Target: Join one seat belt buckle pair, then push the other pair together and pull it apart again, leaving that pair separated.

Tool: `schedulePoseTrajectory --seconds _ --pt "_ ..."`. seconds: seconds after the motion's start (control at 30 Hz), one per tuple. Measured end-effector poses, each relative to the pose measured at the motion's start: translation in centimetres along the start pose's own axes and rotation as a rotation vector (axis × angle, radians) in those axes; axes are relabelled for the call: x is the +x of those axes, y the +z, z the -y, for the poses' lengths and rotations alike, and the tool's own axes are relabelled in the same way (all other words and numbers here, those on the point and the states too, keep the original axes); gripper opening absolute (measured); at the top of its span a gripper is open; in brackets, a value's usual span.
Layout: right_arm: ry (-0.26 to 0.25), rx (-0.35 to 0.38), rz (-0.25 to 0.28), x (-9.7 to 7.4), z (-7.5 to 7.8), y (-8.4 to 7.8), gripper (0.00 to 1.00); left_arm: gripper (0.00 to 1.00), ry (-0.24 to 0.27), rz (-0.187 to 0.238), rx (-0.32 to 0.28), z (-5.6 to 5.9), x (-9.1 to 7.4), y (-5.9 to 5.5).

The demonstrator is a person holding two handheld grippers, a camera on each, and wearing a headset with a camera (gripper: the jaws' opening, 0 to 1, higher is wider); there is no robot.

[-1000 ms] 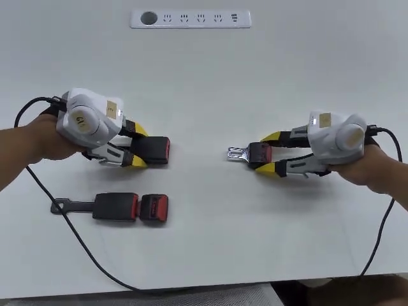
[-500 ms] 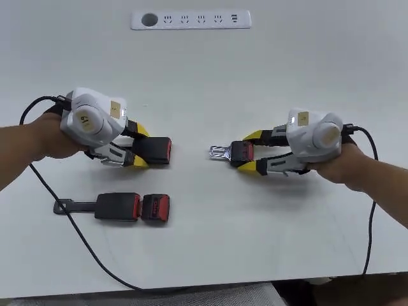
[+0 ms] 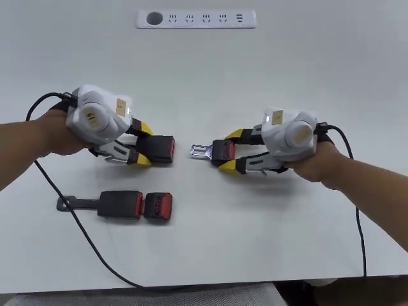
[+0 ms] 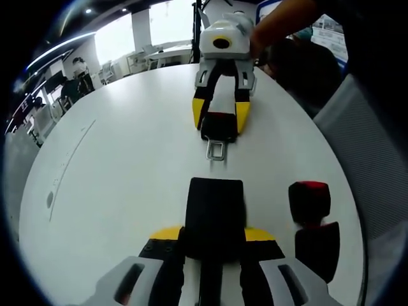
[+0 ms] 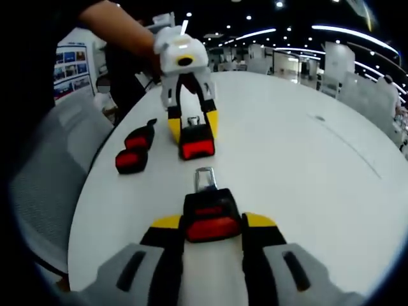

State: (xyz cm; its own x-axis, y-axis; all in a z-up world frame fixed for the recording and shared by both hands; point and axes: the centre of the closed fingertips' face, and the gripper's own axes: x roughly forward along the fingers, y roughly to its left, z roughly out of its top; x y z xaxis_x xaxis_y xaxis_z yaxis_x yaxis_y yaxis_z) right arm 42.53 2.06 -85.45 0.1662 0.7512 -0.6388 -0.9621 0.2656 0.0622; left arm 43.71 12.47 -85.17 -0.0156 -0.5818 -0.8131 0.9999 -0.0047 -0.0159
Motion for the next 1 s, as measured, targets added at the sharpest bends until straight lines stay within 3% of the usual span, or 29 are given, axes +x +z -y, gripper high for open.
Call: schedulePoseTrajectory --seconds 0.6,1.0 --pt "0.026 -0.03 -0.034 3.1 -0.6 2.1 0.35 0.34 -0.004 -0.02 0.014 -0.1 0.1 0.1" --pt "0.039 -0.015 -0.063 2.8 -0.4 2.2 0.35 0.33 -0.012 -0.038 0.041 0.0 0.1 0.1"
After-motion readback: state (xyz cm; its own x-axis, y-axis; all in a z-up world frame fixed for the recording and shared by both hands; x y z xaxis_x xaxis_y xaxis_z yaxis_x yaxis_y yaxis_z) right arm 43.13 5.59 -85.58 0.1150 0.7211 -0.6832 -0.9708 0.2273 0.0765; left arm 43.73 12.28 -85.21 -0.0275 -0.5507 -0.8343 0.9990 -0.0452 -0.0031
